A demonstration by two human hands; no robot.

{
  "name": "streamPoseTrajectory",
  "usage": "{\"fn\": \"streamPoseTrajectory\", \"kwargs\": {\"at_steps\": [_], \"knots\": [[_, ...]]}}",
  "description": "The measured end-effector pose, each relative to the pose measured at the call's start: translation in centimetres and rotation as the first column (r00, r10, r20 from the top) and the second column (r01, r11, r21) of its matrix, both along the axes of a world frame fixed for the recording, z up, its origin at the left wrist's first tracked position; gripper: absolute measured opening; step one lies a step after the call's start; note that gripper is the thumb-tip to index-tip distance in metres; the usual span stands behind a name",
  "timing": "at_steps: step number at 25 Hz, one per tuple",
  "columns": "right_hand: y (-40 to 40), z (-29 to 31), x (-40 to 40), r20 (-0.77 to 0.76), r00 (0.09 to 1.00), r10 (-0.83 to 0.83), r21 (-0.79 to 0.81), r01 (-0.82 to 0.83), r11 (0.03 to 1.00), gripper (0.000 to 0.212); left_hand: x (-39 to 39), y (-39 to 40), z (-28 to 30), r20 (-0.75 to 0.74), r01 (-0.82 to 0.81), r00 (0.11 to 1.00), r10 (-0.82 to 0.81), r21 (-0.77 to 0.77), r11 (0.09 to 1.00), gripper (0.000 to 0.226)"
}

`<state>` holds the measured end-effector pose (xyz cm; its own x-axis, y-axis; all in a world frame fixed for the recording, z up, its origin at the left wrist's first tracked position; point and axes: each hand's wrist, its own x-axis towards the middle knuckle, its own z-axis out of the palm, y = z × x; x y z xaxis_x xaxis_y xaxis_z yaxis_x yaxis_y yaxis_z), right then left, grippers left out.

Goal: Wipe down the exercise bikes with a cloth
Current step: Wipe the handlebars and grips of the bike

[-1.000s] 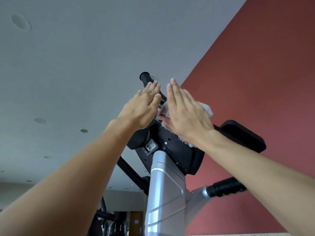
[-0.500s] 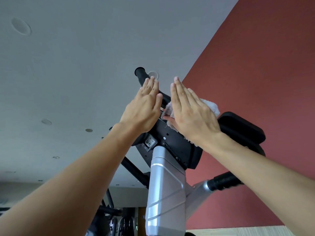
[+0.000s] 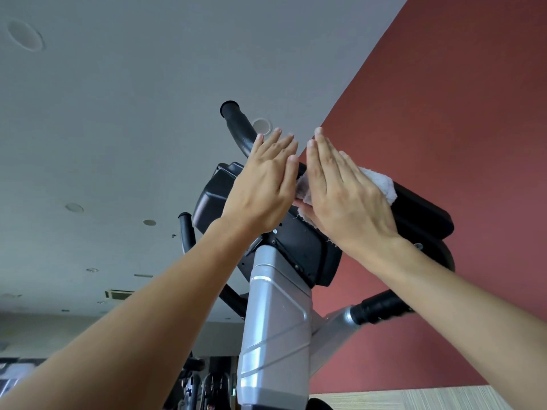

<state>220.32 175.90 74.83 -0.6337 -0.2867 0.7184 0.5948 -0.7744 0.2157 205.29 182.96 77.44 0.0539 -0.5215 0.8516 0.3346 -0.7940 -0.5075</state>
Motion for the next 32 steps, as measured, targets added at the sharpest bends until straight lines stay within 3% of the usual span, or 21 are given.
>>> {"fn": "streamPoseTrajectory", "kwargs": {"at_steps": [5, 11, 17, 22, 27, 32], "knots": [[-0.5, -2.2, 2.3, -0.036, 0.999, -0.006, 0.05, 0.007, 0.999, 0.075, 0.8, 0.4, -0.2, 0.052, -0.089, 0.995, 0.087, 0.046, 0.995, 0.065], [-0.5, -1.6, 1.0, -0.057, 0.998, 0.016, -0.007, -0.017, 1.0, 0.073, 1.4, -0.1, 0.0, 0.054, 0.069, 0.996, -0.069, -0.004, 0.998, 0.057], [-1.8, -4.6, 4.7, -0.128, 0.992, -0.007, 0.078, 0.017, 0.997, 0.09, 2.3, -0.5, -0.6, 0.114, -0.088, 0.99, 0.082, 0.049, 0.995, 0.058], [-2.0, -3.6, 4.7, -0.052, 0.997, -0.064, 0.013, 0.065, 0.998, 0.085, 3.8, -1.3, -0.8, 0.22, -0.182, 0.96, 0.172, 0.026, 0.983, 0.057], [-2.5, -7.2, 8.2, -0.158, 0.986, 0.058, 0.038, -0.052, 0.998, 0.095, 5.8, -2.1, -2.3, 0.023, -0.31, 0.95, 0.312, 0.192, 0.931, 0.062], [-3.7, -6.8, 8.3, -0.139, 0.99, -0.026, 0.039, 0.032, 0.999, 0.094, 7.2, -2.6, -2.8, 0.082, -0.296, 0.955, 0.285, 0.205, 0.933, 0.061]]}}
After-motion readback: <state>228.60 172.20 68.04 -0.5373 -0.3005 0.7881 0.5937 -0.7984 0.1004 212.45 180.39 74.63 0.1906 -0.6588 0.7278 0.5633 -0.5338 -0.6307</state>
